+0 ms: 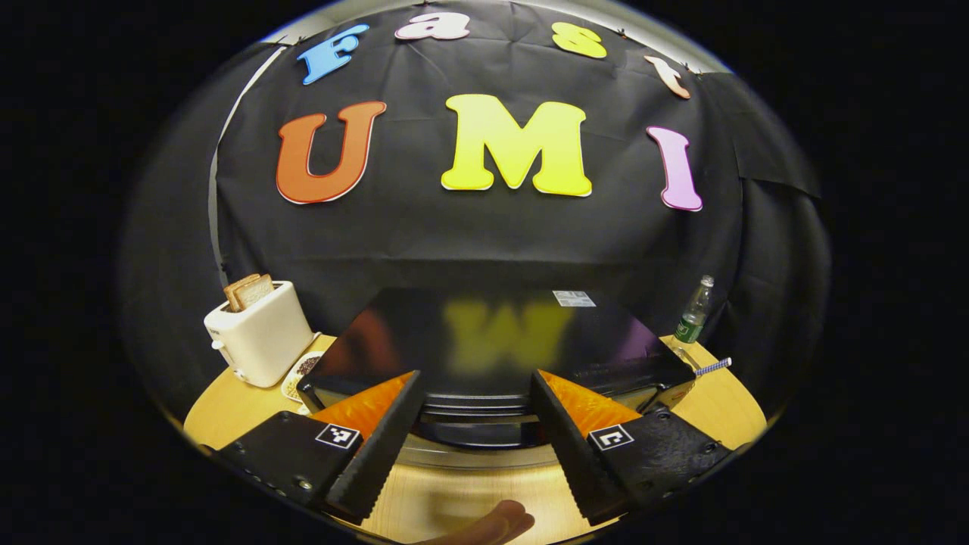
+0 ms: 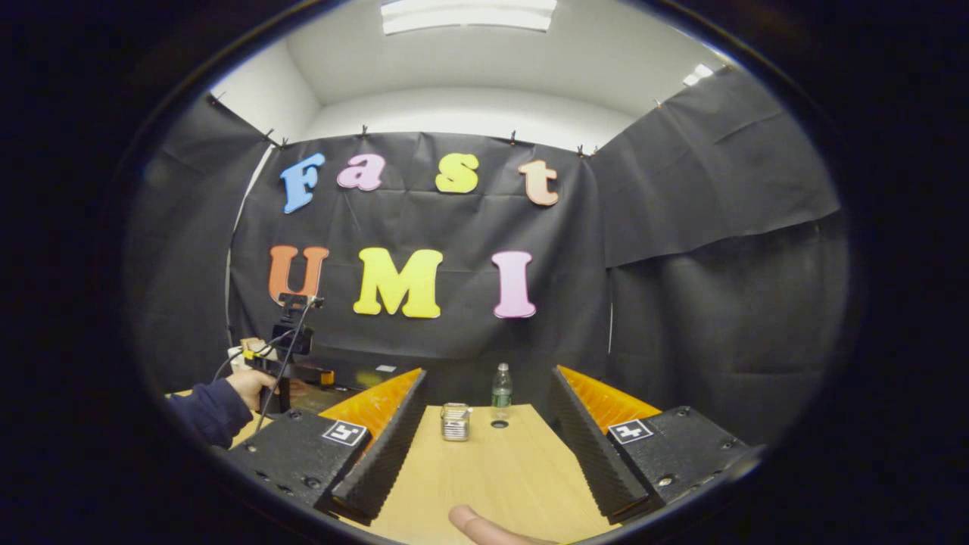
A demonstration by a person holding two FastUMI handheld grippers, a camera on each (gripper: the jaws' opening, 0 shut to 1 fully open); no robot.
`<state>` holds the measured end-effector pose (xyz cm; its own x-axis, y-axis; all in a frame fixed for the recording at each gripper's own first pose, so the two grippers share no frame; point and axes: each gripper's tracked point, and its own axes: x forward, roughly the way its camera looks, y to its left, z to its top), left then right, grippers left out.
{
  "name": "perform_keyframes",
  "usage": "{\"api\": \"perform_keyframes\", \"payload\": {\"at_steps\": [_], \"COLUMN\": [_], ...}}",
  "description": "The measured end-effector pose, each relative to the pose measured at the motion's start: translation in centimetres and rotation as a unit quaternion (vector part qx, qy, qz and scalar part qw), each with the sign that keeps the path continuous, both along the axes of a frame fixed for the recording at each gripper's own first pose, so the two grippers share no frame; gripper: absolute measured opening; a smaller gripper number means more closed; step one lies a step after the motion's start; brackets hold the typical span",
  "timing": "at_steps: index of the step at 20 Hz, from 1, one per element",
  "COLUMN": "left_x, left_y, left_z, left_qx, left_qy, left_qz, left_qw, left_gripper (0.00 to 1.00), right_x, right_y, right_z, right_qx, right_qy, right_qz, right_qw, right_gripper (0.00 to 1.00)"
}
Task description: Open the electric oven with the left hand, put the food in, and close the electric oven.
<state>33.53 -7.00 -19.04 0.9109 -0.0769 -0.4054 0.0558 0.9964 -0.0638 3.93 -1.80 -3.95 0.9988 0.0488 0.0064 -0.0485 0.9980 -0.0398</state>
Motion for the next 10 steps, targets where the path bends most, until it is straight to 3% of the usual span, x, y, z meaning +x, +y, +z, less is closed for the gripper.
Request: {"api": "perform_keyframes", "payload": {"at_steps": [4,10], "left_x": [-2.1,-6.5], "left_y": [0.0,-0.1], "left_z": [-0.2,-1.0], "left_qx": [-0.02,-0.013], "left_qy": [0.012,0.02], "left_qz": [-0.004,-0.011], "left_qw": [1.0,1.0], "left_gripper": [0.97,0.96], "right_x": [-1.4,-3.8], "right_y": [-0.3,-0.2], "right_z": [0.5,0.6], "right_qx": [0.001,-0.001], "right_qy": [-0.008,-0.012], "right_qz": [-0.003,0.0], "right_qw": [1.0,1.0], "right_gripper": [0.98,0.99]}}
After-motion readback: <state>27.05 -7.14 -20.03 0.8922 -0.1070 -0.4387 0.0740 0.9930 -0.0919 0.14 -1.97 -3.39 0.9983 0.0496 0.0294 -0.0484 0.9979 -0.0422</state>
